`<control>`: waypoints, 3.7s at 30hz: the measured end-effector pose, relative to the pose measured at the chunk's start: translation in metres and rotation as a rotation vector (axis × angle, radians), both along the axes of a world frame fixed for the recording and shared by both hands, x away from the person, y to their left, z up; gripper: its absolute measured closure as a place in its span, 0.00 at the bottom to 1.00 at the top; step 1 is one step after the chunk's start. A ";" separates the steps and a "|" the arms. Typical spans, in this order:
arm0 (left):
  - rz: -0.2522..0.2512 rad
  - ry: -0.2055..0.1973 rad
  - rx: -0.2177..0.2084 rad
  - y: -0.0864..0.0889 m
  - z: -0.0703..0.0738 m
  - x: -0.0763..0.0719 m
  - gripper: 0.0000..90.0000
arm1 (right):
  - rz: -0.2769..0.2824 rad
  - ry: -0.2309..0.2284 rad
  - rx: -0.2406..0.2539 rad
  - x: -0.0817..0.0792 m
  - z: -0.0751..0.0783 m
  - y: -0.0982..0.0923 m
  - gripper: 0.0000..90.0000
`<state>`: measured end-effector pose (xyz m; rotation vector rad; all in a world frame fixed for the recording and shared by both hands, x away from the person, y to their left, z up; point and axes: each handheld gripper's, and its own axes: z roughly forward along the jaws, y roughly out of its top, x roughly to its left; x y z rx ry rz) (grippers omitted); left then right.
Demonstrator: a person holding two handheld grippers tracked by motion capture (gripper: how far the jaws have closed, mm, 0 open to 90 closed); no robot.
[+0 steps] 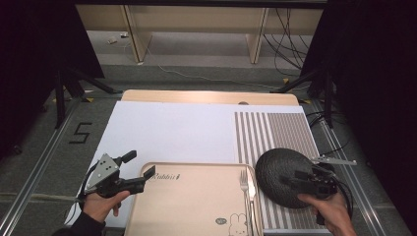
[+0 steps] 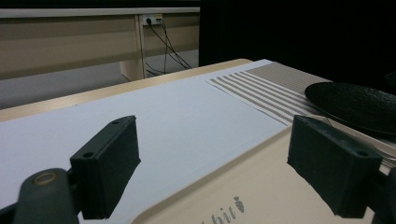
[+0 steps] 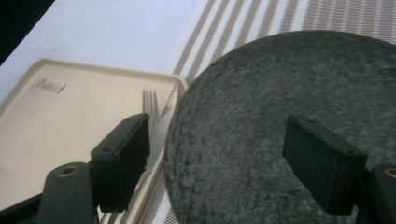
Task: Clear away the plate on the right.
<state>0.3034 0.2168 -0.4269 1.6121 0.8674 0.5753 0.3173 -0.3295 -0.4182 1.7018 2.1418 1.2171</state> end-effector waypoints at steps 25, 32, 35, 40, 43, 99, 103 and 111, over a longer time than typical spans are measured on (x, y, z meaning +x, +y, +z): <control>-0.003 -0.001 0.004 -0.001 0.000 -0.001 0.18 | -0.213 0.058 0.014 -0.013 -0.016 -0.053 0.27; -0.003 -0.002 0.005 -0.001 0.000 -0.001 0.18 | -0.256 0.082 0.015 -0.014 -0.020 -0.064 0.27; -0.002 -0.001 0.004 -0.001 0.000 -0.001 0.18 | -0.267 0.090 0.020 -0.014 -0.023 -0.067 0.27; -0.003 0.000 0.004 -0.001 0.000 0.000 0.18 | -0.288 0.107 0.029 -0.014 -0.027 -0.074 0.27; -0.005 0.000 0.006 -0.002 0.000 -0.001 0.18 | -0.296 0.109 0.031 -0.015 -0.029 -0.077 0.27; -0.006 0.000 0.010 -0.002 -0.001 0.000 0.18 | -0.255 0.221 0.253 -0.008 -0.058 -0.093 0.39; -0.007 0.000 0.012 -0.003 -0.001 0.000 0.18 | -0.265 0.232 0.268 -0.008 -0.058 -0.093 0.41; -0.008 0.000 0.014 -0.003 -0.001 -0.001 0.18 | -0.287 0.243 0.325 -0.008 -0.061 -0.097 0.45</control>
